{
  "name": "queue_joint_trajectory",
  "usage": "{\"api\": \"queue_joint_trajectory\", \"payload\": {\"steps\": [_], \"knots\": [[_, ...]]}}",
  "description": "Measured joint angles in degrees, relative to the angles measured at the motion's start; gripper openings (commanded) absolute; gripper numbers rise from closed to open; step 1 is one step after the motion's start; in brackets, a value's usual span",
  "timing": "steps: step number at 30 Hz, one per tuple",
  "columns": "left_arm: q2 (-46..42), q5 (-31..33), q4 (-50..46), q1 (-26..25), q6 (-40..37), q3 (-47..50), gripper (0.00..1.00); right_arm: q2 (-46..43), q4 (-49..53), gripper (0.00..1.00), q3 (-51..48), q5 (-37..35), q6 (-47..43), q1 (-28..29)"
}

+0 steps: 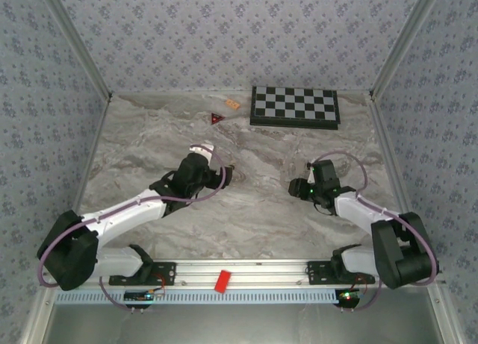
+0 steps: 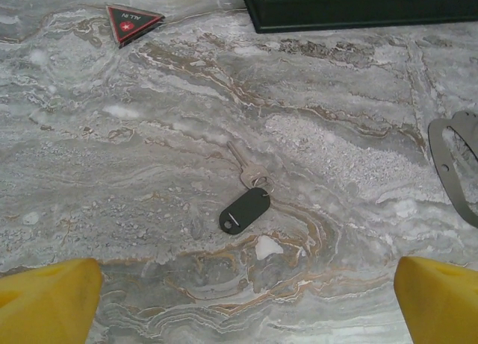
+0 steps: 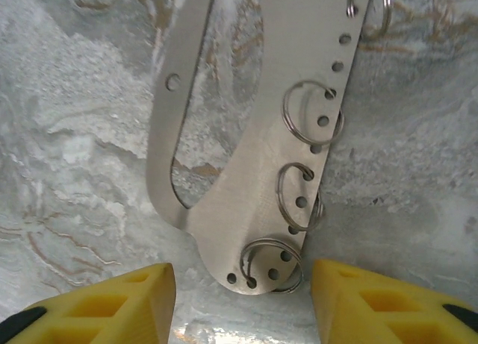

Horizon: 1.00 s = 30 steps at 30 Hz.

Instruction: Put the keys on the keyring

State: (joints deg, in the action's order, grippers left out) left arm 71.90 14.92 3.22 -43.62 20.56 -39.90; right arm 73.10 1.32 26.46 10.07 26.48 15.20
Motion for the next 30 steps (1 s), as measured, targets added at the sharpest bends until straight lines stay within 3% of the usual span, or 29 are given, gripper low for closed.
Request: {"api": "queue_joint_trajectory", "payload": {"steps": [30], "knots": [[-0.8, 1.5, -0.5, -1.2, -0.6, 0.0, 1.0, 2.4, -4.4, 0.41, 0.0, 8.8, -0.4, -1.2]]}}
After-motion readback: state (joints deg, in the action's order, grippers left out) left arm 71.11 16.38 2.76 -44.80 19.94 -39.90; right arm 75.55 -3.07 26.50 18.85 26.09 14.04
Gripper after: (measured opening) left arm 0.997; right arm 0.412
